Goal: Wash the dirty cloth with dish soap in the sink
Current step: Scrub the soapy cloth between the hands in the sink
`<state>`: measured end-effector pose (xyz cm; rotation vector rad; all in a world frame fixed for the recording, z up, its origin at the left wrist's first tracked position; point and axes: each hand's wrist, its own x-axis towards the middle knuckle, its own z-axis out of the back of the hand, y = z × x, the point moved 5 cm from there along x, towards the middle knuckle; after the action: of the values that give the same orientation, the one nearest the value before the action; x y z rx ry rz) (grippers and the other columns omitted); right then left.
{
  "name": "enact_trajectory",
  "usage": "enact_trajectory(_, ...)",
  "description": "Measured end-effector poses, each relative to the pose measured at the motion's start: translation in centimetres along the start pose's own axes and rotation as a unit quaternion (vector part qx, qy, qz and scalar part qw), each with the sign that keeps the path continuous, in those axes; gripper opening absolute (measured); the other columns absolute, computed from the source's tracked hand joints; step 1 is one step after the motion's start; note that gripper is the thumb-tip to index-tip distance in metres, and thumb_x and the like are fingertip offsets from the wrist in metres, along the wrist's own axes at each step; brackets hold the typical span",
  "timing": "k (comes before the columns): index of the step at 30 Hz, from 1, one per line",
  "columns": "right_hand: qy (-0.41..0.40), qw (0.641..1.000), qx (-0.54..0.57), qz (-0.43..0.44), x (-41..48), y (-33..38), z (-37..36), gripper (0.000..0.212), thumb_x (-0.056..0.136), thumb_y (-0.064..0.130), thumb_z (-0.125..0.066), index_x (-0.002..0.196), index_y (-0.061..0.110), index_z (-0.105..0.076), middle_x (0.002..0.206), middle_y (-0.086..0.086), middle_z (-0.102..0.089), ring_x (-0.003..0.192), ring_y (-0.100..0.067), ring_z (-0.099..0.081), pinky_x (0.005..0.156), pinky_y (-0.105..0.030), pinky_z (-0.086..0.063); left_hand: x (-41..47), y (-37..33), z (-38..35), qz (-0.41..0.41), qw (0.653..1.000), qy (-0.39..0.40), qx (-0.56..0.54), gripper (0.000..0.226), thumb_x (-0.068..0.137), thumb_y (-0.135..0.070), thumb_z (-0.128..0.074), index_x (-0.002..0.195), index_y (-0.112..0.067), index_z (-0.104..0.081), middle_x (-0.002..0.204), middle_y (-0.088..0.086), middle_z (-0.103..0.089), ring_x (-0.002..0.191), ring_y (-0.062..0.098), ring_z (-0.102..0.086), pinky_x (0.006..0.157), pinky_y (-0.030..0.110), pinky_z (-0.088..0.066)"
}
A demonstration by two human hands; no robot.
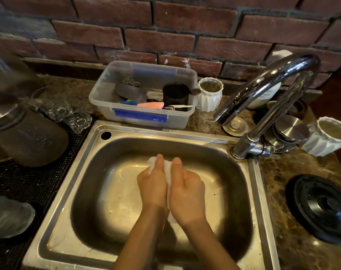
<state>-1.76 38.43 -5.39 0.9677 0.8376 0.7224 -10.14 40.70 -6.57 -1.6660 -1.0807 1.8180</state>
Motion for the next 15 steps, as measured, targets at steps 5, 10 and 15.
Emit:
enact_trajectory(5,0.008,0.999,0.011,-0.029,1.0,-0.9,-0.6,0.054,0.105,0.046,-0.044,0.065,0.016,-0.065,0.072,0.001,-0.070,0.072,-0.014,-0.065,0.077,-0.040,-0.054,0.2,0.3,0.5,0.014,0.998,-0.039,-0.049,0.039,0.101,-0.049,-0.050,0.086,-0.016,-0.064,0.085,0.008,-0.069,0.074,0.018,-0.065,0.055,0.024,-0.052)
enact_trajectory(10,0.014,1.000,-0.003,-0.006,2.4,-0.5,-0.7,0.054,0.106,0.044,-0.043,0.068,0.013,-0.067,0.071,-0.001,-0.070,0.071,-0.012,-0.065,0.073,-0.035,-0.053,0.6,0.7,-0.1,0.073,0.994,-0.015,-0.080,0.056,0.099,-0.062,-0.042,0.129,-0.017,-0.058,0.115,0.012,-0.069,0.096,0.028,-0.067,0.083,0.040,-0.058)
enact_trajectory(15,0.053,0.998,0.030,-0.019,0.1,0.1,-1.7,0.049,0.105,0.046,-0.043,0.070,0.021,-0.066,0.074,0.004,-0.071,0.074,-0.009,-0.067,0.074,-0.031,-0.054,2.0,-0.8,0.4,0.040,0.998,-0.024,-0.046,0.054,0.102,-0.053,-0.044,0.130,-0.009,-0.059,0.117,0.016,-0.070,0.098,0.027,-0.066,0.073,0.034,-0.054)
